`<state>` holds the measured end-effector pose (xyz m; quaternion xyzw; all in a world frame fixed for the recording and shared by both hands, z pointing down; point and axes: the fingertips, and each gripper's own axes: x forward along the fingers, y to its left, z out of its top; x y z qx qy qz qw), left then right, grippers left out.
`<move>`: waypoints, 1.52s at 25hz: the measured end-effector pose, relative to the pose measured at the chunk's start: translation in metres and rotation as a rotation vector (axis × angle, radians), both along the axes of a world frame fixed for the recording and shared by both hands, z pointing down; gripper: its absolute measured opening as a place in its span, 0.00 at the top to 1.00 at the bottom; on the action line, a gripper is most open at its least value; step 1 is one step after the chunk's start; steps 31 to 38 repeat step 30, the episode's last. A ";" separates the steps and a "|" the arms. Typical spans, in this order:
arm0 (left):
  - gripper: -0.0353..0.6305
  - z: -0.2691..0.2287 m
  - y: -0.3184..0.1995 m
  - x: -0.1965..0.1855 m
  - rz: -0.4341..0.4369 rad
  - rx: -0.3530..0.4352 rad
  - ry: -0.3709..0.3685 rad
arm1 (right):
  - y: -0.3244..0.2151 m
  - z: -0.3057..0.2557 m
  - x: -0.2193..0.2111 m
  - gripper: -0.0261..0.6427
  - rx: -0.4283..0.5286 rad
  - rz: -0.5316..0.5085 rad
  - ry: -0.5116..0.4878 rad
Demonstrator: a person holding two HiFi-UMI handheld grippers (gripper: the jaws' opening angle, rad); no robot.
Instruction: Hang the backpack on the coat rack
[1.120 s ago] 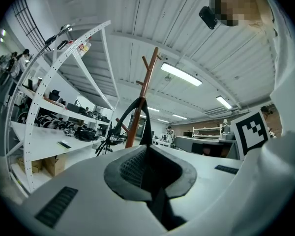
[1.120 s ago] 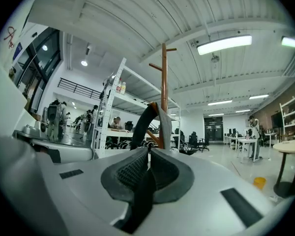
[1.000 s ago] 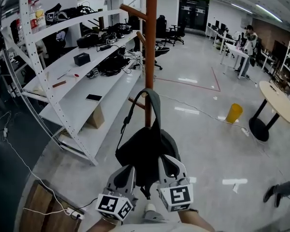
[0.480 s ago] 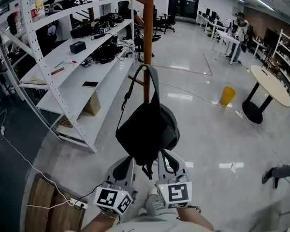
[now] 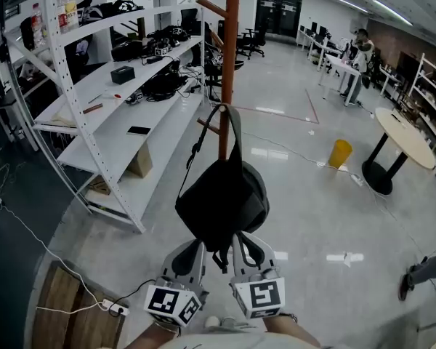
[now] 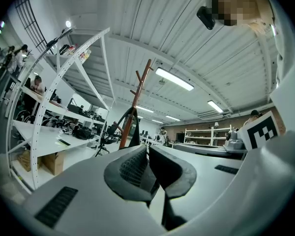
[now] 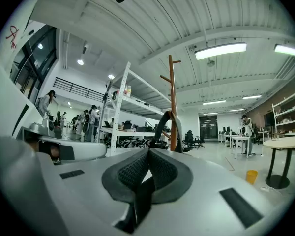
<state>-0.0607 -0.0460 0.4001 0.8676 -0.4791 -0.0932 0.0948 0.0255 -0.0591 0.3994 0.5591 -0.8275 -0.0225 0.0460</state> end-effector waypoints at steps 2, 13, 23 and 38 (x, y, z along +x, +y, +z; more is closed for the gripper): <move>0.91 -0.003 -0.001 0.002 -0.006 0.006 0.006 | 0.000 -0.003 -0.002 0.93 0.007 -0.020 -0.018; 0.91 -0.004 0.006 0.012 0.002 0.016 -0.004 | 0.001 -0.010 -0.004 0.93 0.008 -0.069 -0.050; 0.91 -0.005 0.012 0.013 -0.009 0.021 -0.008 | 0.009 -0.011 -0.003 0.93 0.019 -0.090 -0.010; 0.91 -0.008 0.013 0.018 -0.015 0.026 -0.014 | 0.011 -0.009 0.003 0.93 0.016 -0.087 -0.014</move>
